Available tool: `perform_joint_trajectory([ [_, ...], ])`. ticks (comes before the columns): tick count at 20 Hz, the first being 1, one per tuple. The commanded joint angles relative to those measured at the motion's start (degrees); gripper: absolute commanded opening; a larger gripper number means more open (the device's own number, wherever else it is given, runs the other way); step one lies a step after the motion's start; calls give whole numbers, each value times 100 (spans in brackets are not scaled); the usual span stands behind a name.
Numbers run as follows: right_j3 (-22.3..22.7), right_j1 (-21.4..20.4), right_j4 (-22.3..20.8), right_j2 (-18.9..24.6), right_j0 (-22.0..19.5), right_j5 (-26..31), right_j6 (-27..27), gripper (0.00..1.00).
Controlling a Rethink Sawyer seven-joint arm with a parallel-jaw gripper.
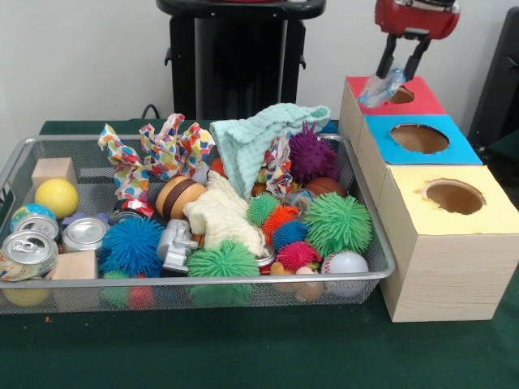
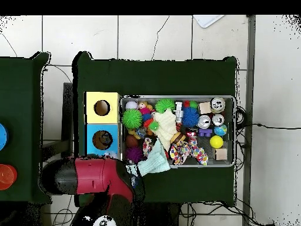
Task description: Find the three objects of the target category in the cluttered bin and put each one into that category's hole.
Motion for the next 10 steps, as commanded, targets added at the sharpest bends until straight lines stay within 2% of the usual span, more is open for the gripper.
perform_joint_trajectory([
  [1,-134,360,555,118,-2,-241,2094,0],
  [7,-113,717,991,459,-3,-922,2270,0],
  [10,-113,975,1030,564,-26,-1384,2316,0],
])
